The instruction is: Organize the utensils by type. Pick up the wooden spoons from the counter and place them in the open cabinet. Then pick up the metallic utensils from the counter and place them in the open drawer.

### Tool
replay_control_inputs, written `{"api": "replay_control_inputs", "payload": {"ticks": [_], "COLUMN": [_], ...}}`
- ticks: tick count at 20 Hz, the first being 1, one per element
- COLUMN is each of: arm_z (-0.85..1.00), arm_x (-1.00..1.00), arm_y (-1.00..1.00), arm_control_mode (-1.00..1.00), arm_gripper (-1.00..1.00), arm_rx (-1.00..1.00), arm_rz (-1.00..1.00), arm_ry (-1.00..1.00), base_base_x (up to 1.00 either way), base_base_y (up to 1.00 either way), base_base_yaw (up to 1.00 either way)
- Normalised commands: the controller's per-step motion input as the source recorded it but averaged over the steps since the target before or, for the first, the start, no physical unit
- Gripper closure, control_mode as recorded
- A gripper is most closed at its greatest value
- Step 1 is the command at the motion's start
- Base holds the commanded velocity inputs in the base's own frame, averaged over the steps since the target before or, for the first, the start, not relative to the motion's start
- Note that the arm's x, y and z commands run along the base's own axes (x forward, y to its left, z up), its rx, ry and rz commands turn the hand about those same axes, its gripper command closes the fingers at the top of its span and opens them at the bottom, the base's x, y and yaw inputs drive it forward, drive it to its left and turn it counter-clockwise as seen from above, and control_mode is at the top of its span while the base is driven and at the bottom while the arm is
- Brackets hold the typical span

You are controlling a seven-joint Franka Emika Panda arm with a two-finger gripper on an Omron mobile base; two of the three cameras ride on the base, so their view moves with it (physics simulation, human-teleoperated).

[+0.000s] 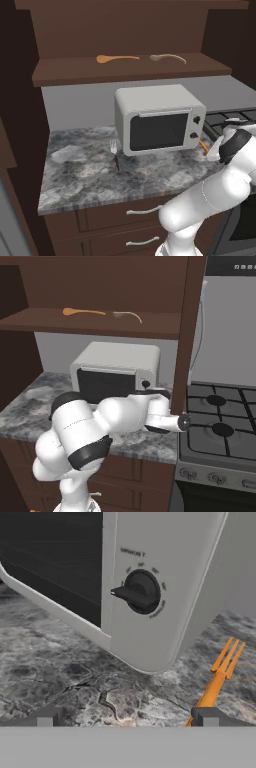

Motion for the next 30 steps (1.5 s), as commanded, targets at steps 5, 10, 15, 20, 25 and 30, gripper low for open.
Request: {"api": "replay_control_inputs", "payload": {"ticks": [5, 10, 15, 20, 25, 30], "arm_z": [0.0, 0.0, 0.0, -0.05, -0.17, -0.21], "arm_x": [0.21, 0.21, 0.17, 0.14, 0.2, 0.22], "arm_y": [0.0, -0.12, -0.3, -0.3, -0.03, 0.0], "arm_control_mode": [-1.0, -1.0, -1.0, -1.0, -1.0, -1.0], "arm_gripper": [-1.0, -1.0, -1.0, -1.0, -1.0, -1.0], "arm_rx": [-0.06, -0.01, 0.0, 0.0, 0.01, 0.05], "arm_rz": [0.0, 0.0, 0.0, 0.0, 0.0, 0.01], "arm_ry": [-0.01, 0.02, 0.02, 0.02, 0.03, 0.07], "base_base_x": [0.0, 0.0, 0.0, 0.0, 0.0, 0.0], "base_base_y": [0.0, 0.0, 0.0, 0.0, 0.0, 0.0], "base_base_yaw": [0.0, 0.0, 0.0, 0.0, 0.0, 0.0]}}
